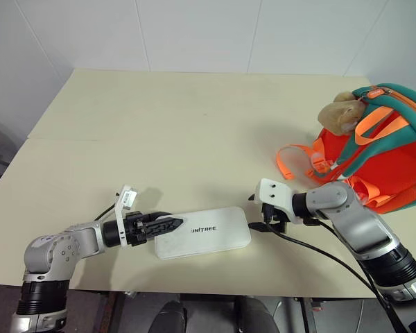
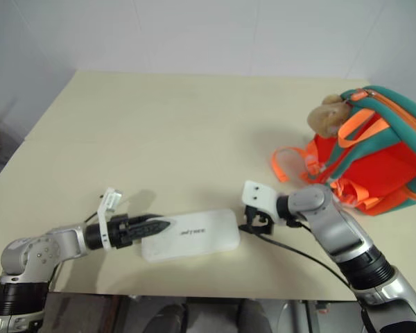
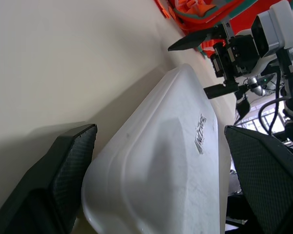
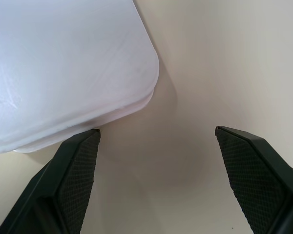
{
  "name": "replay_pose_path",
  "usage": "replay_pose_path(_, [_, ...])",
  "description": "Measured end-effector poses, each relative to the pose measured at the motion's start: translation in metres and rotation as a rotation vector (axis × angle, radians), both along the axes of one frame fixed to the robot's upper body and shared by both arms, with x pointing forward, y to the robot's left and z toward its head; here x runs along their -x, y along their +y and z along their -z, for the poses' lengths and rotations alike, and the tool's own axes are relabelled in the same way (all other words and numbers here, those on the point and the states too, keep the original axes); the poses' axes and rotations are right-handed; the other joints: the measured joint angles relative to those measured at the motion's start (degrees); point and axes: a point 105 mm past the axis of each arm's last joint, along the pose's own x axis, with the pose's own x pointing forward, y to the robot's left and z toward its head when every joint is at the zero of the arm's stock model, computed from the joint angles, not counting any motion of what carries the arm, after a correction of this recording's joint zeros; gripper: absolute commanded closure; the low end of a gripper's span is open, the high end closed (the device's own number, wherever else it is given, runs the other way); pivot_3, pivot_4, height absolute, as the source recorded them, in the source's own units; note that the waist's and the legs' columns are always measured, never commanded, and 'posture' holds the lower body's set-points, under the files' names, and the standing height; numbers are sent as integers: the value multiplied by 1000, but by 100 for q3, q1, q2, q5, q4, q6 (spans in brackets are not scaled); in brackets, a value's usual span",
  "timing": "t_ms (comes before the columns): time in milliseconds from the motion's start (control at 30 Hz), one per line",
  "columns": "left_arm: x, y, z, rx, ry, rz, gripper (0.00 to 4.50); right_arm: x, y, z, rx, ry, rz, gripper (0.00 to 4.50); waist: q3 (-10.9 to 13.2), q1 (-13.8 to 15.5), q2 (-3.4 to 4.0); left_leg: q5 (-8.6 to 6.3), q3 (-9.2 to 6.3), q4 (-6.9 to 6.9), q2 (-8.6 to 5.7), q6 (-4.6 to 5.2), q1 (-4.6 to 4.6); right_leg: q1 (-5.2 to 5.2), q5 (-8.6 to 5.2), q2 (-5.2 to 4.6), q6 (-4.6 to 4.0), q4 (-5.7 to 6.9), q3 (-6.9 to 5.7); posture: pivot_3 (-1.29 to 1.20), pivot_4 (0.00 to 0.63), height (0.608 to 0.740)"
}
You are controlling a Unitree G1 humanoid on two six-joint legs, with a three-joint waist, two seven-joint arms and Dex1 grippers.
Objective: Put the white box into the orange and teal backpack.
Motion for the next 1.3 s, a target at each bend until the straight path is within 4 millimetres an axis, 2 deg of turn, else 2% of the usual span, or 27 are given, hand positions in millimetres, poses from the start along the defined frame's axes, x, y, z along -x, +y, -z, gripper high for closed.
replay_pose_path(100, [-4, 5, -1, -5, -11, -37, 40, 0, 0, 0, -1, -2, -3, 0, 0, -2, 0, 0, 1, 0, 1, 0, 2, 0, 4, 2, -2, 1, 0, 0, 150, 740])
replay_pose_path(267, [-4, 29, -3, -40, -14, -121, 40, 0, 1, 0, -1, -3, -5, 0, 0, -53, 0, -2, 24, -7, 7, 5, 16, -1, 8, 8, -4, 2, 20, 0, 150, 740])
replay_pose_path(400, [5, 55, -4, -78, 3, -177, 40, 1, 2, 1, 2, 1, -13, 0, 0, -88, 0, -3, 41, -7, 7, 6, 17, -4, 10, 8, -1, -2, 35, 0, 150, 740])
replay_pose_path(600, [27, 76, 0, -87, 67, -203, 40, 2, 3, 2, 3, 3, -18, 0, 0, -155, 0, -16, 53, -11, 7, 29, 21, -6, 11, 7, 1, -8, 50, 0, 150, 740])
replay_pose_path(733, [46, 72, 2, -67, 112, -178, 40, 3, 3, 2, 3, 4, -20, 0, 0, -150, 1, -20, 62, -12, 7, 30, 22, -8, 11, 7, 2, -15, 61, 0, 150, 740])
replay_pose_path(867, [62, 57, 5, -22, 157, -133, 40, 4, 4, 3, 2, 6, -23, 0, 0, -137, 1, -25, 68, -10, 6, 34, 21, -8, 13, 6, 5, -21, 69, 0, 150, 740])
replay_pose_path(1300, [52, 34, 6, 56, 144, -147, 40, 5, 5, 4, 0, 13, -28, 0, -1, -12, 0, -25, 73, -1, 4, 35, 21, -7, 23, 8, 10, -21, 75, 0, 150, 740])
